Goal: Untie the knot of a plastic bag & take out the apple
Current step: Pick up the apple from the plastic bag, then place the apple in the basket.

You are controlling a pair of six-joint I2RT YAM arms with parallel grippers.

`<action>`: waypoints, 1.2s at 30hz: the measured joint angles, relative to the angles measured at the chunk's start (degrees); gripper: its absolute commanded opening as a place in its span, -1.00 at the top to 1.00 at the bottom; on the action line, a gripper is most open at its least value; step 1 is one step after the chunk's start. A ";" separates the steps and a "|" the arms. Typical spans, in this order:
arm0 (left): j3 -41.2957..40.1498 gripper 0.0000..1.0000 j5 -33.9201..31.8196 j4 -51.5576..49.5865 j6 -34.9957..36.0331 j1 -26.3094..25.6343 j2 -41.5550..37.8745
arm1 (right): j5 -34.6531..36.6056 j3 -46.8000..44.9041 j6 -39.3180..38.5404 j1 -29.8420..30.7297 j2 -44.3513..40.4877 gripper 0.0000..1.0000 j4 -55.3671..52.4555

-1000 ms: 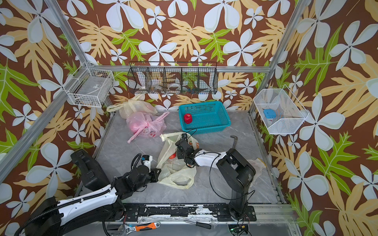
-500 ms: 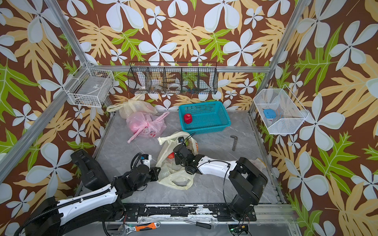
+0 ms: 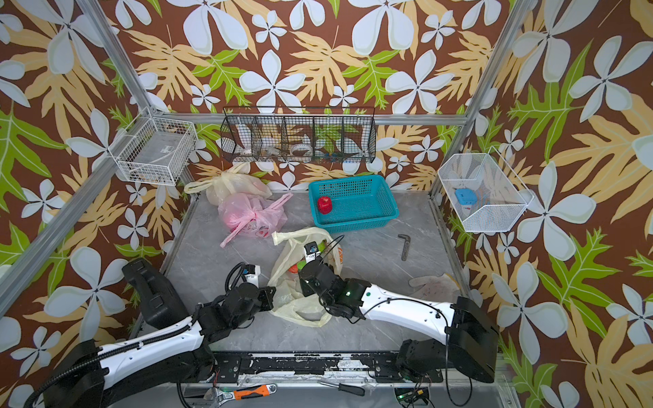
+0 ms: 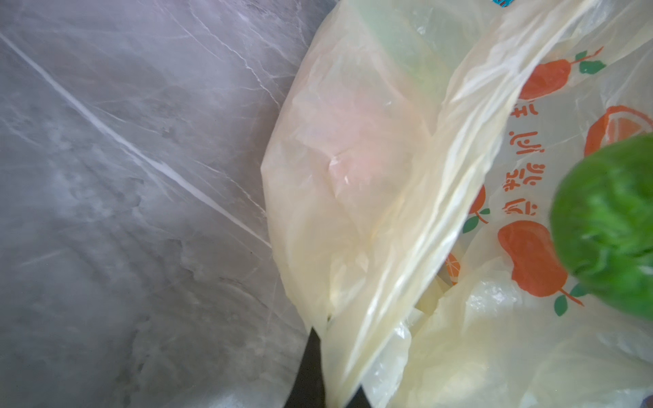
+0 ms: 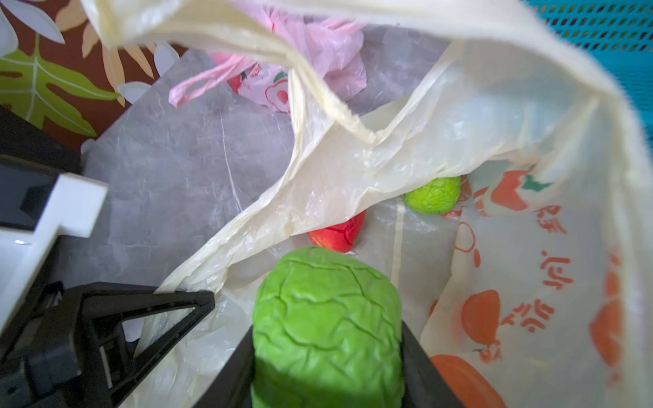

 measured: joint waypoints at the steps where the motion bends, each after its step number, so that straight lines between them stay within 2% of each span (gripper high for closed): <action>1: 0.37 1.00 -0.39 -0.50 0.15 0.00 -0.26 | 0.33 0.28 -0.02 0.00 -1.18 0.07 -0.98; 5: 0.90 1.00 -1.81 -2.36 0.39 0.00 -1.86 | 1.51 1.57 -0.83 0.02 -5.75 0.06 -3.04; 10: 0.63 1.00 -3.45 -3.85 0.61 0.00 -3.69 | 6.03 1.68 -5.42 -0.76 -10.60 0.06 -3.85; 16: 0.68 1.00 -3.54 -5.79 1.11 0.00 -4.04 | 8.87 1.70 -9.55 -6.12 -13.86 0.04 -5.95; 20: -0.48 1.00 -3.21 -5.64 0.52 0.00 -4.83 | 8.09 2.03 -12.31 -12.26 -13.44 0.03 -5.07; 27: -0.35 1.00 -3.15 -7.39 -0.52 0.00 -4.98 | -1.79 3.37 -13.62 -27.56 -2.54 0.01 1.46; 30: -0.15 1.00 -4.68 -10.14 -1.84 0.02 -7.91 | -6.99 6.47 -13.66 -29.79 4.90 0.01 4.42; 36: -1.62 1.00 -8.68 -15.39 -3.13 0.52 -17.16 | -10.97 17.59 -14.75 -30.49 19.76 0.01 7.48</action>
